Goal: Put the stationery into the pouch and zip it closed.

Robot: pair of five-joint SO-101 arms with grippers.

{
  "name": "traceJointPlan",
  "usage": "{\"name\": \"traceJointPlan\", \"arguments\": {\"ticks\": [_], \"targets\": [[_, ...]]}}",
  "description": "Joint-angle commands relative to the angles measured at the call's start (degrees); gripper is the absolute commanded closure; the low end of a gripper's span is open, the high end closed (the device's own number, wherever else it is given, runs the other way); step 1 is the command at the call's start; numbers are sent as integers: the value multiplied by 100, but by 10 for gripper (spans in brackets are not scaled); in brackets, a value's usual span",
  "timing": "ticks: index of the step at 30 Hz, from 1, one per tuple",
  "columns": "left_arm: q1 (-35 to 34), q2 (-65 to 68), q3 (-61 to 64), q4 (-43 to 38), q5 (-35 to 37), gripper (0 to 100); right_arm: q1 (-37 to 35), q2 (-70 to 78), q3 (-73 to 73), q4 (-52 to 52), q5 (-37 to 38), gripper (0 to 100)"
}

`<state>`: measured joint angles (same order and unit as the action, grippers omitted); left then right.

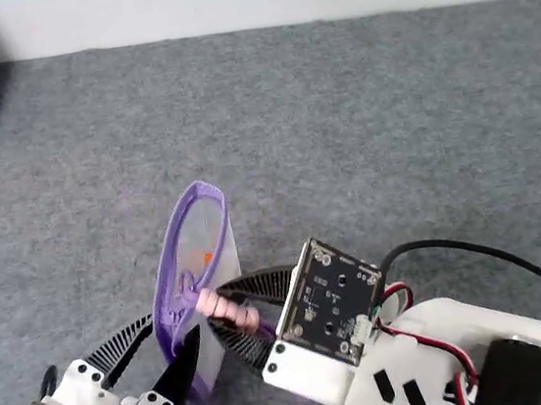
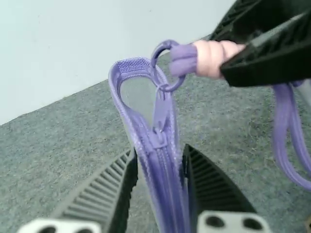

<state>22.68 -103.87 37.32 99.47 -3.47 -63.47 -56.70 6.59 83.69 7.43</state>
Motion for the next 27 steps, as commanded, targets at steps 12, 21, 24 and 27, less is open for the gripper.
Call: {"name": "traceJointPlan", "arguments": {"ticks": [12,21,24,27], "targets": [[35,-18,154,-229,-53,987,-57,-57,-44,48,-26,991],[35,-18,127,-193,-26,989,1376,13,97,-259,369,991],[35,-18,127,-193,-26,989,2088,22,264,-593,527,991],[35,-18,127,-193,-26,990,2659,22,695,-1024,756,991]]}}
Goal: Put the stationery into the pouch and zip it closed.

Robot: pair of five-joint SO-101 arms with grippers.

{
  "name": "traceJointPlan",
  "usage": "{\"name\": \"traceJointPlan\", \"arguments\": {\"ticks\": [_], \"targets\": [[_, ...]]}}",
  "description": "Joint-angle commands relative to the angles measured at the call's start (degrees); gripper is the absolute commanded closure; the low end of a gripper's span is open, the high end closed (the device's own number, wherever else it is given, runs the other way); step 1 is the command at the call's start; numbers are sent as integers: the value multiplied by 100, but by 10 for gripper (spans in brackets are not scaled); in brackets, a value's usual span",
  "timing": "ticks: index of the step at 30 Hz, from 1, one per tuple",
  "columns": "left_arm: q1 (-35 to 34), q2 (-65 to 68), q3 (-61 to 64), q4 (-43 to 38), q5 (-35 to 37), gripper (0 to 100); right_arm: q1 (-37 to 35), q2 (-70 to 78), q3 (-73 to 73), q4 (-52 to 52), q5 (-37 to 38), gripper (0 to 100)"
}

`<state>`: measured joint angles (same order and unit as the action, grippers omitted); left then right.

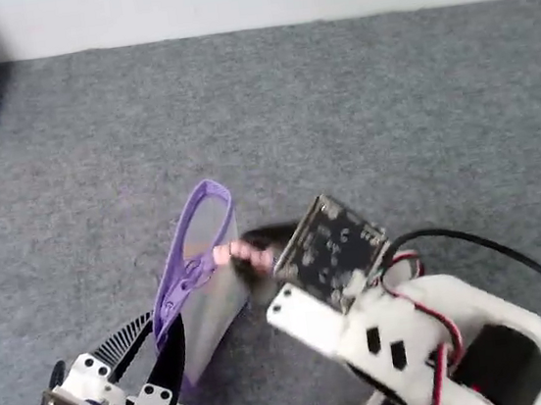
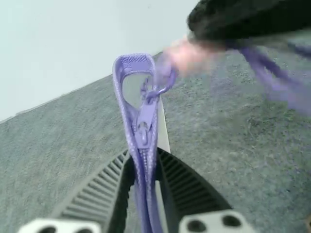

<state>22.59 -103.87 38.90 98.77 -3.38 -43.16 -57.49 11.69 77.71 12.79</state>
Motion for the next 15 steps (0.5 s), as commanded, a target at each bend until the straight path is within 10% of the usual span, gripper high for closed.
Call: {"name": "traceJointPlan", "arguments": {"ticks": [1,15], "targets": [[44,-18,-31,-123,-35,990,813,101,352,-593,290,991],[44,-18,-40,-114,-35,990,690,-163,791,-356,-264,912]]}}
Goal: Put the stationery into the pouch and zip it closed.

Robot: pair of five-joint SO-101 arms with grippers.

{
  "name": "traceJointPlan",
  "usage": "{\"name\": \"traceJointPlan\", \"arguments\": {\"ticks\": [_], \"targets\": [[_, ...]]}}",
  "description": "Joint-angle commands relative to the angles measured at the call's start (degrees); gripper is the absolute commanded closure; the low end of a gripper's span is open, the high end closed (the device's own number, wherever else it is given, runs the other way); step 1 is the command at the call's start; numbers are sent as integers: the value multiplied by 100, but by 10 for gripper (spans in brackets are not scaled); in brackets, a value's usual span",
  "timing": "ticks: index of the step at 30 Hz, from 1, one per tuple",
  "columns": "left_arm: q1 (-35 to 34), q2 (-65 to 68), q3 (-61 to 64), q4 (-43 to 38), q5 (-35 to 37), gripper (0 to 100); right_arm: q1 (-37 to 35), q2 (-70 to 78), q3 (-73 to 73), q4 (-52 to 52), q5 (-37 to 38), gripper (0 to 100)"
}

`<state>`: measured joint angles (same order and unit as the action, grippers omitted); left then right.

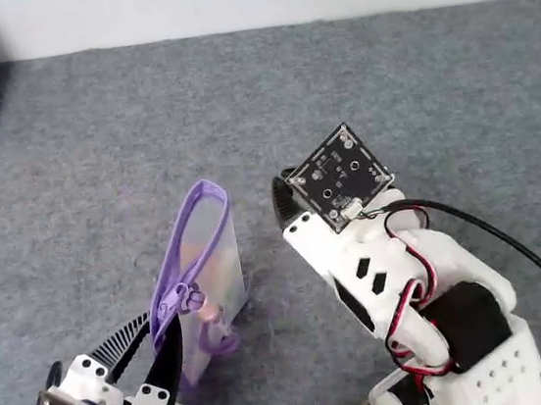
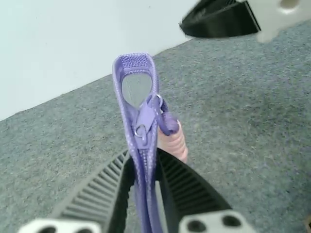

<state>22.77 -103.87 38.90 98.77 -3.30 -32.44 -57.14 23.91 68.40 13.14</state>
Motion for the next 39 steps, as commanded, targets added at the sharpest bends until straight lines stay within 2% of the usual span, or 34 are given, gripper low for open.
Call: {"name": "traceJointPlan", "arguments": {"ticks": [1,3,7,11,14,18,28,31,33,39], "targets": [[26,-18,-40,-114,-44,990,-611,-242,-501,875,-457,884],[26,-18,-40,-114,-44,990,-1024,-321,-598,1288,-826,844],[26,-18,-40,-114,-44,990,-1903,-400,-571,1613,-1389,837],[26,-18,-40,-114,-44,990,-2730,-347,-571,1525,-1820,835],[26,-18,-40,-114,-44,990,-3178,-338,-360,1068,-1916,835],[26,-18,-40,-114,-44,990,-3222,-338,176,400,-1899,835],[26,-18,-40,-114,-44,990,-3187,-347,774,-470,-1846,839],[26,-18,-40,-114,-44,990,-3178,-347,835,-629,-1530,915],[26,-18,-40,-114,-44,990,-2976,-365,835,-743,-1415,998],[26,-26,-48,-79,-44,990,-1754,-400,826,-690,-923,991]]}}
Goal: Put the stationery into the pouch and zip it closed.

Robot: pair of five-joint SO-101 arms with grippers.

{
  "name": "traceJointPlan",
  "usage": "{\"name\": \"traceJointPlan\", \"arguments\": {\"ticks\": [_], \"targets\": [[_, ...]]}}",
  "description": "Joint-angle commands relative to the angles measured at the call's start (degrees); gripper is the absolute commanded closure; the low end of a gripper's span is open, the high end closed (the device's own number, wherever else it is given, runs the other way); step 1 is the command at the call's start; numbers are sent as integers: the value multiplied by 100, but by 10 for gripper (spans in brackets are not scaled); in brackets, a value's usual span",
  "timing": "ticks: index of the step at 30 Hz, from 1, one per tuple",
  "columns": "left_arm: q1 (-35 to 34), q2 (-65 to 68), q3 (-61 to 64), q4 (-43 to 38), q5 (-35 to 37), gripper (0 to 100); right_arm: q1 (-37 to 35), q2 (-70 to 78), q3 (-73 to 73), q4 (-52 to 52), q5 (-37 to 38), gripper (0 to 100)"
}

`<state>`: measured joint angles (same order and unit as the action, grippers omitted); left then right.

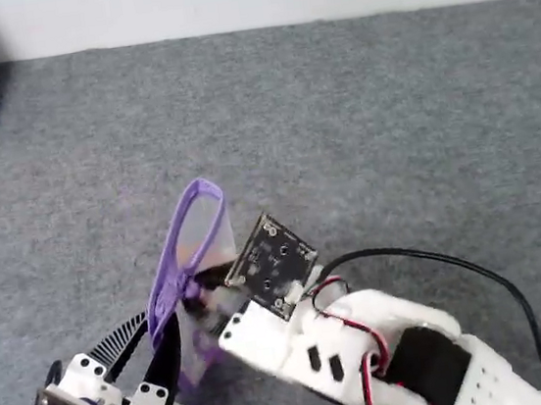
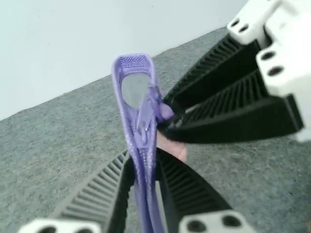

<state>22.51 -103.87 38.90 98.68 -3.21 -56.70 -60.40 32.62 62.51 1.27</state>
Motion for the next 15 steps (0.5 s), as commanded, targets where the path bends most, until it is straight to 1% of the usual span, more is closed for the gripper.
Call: {"name": "traceJointPlan", "arguments": {"ticks": [1,5,9,12,15], "targets": [[53,-26,-48,-70,-53,990,884,-75,-44,-127,360,991],[53,-26,-48,-70,-53,990,1560,-31,-53,-268,659,991],[53,-26,-48,-70,-53,990,2149,13,-35,-637,976,991],[53,-26,-48,-70,-53,990,2492,198,-35,-848,1204,991],[53,-26,-48,-70,-53,990,2642,374,-35,-919,1213,991]]}}
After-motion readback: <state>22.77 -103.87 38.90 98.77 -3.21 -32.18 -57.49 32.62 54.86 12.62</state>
